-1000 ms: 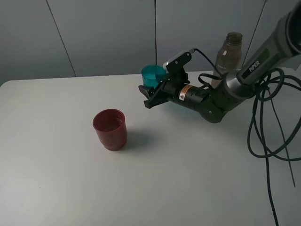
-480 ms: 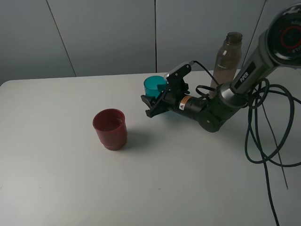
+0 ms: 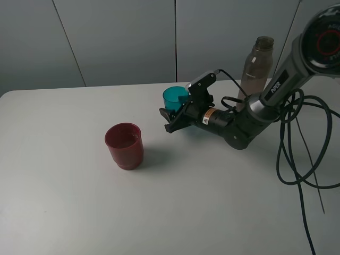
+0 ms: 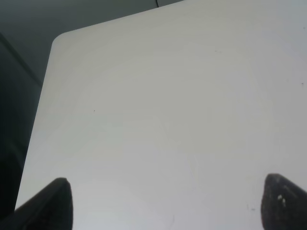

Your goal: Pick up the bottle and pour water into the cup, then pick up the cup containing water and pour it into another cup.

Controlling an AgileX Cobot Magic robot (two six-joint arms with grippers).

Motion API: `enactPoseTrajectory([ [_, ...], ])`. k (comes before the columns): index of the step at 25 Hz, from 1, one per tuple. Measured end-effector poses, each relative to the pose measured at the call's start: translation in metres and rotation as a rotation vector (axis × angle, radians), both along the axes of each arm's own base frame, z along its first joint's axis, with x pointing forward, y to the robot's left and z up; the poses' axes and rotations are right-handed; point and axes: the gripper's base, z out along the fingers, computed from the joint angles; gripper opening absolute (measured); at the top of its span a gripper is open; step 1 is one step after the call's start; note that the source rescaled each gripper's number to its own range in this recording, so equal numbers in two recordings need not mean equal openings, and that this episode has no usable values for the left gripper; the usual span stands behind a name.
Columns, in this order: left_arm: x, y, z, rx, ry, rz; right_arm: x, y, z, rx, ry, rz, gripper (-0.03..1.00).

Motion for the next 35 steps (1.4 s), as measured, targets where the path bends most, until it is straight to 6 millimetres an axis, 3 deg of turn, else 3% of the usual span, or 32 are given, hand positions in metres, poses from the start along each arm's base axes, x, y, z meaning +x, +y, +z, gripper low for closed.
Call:
enactPoseTrajectory([
  [1, 0.0, 0.0, 0.0, 0.0, 0.0, 0.0, 0.0, 0.0, 0.0, 0.001, 0.0, -0.002, 0.74],
  [2, 0.0, 0.0, 0.0, 0.0, 0.0, 0.0, 0.0, 0.0, 0.0, 0.001, 0.0, -0.003, 0.89],
  [4, 0.0, 0.0, 0.0, 0.0, 0.0, 0.0, 0.0, 0.0, 0.0, 0.002, 0.001, -0.006, 0.98],
  [10, 0.0, 0.0, 0.0, 0.0, 0.0, 0.0, 0.001, -0.001, 0.002, -0.033, 0.031, -0.015, 0.99],
  [15, 0.0, 0.0, 0.0, 0.0, 0.0, 0.0, -0.001, -0.006, 0.023, -0.109, 0.089, -0.033, 0.99],
  [24, 0.0, 0.0, 0.0, 0.0, 0.0, 0.0, -0.051, -0.031, 0.066, -0.194, 0.077, -0.007, 1.0],
  [28, 0.0, 0.0, 0.0, 0.0, 0.0, 0.0, -0.076, -0.045, 0.102, -0.21, 0.037, -0.018, 1.0],
  [35, 0.0, 0.0, 0.0, 0.0, 0.0, 0.0, -0.119, -0.08, 0.199, -0.227, 0.071, -0.159, 1.0],
])
